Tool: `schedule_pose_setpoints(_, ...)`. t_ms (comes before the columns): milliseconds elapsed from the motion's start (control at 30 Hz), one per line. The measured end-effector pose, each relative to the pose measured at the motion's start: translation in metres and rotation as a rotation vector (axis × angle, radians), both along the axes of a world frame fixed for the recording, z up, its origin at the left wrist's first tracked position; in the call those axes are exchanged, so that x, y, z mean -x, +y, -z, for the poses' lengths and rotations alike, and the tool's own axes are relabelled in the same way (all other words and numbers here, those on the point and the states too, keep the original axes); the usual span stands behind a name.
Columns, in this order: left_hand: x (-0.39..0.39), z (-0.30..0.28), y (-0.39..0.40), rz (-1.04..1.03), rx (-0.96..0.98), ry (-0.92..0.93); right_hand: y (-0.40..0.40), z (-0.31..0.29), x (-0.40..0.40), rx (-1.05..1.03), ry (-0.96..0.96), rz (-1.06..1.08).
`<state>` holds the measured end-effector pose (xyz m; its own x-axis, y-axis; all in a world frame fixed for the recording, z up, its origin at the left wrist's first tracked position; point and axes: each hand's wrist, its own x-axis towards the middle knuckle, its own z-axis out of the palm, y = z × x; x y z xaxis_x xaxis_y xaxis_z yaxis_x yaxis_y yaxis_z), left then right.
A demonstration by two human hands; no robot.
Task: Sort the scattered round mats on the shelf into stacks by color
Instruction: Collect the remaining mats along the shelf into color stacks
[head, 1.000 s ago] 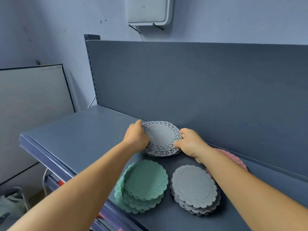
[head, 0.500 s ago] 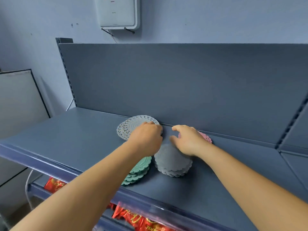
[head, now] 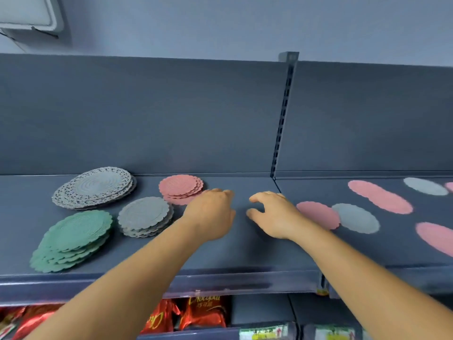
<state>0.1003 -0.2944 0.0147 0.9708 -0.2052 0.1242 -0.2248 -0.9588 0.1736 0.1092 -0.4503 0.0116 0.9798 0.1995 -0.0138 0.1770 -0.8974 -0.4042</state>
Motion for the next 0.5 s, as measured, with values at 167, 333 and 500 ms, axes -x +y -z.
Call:
schedule_pose_setpoints(167,-0.009,0.008,-0.067,0.104,0.047,0.062,-0.065,0.002,0.006,0.053,-0.031,0.101)
schedule_pose_setpoints(333,-0.024,0.015,-0.136,0.158,0.076,0.123,-0.132,0.006,-0.002,0.043,-0.021,0.139)
schedule_pose_setpoints(500,-0.044,0.023,-0.187,0.124,0.01,0.211,-0.201,0.01,-0.019,0.009,0.016,0.157)
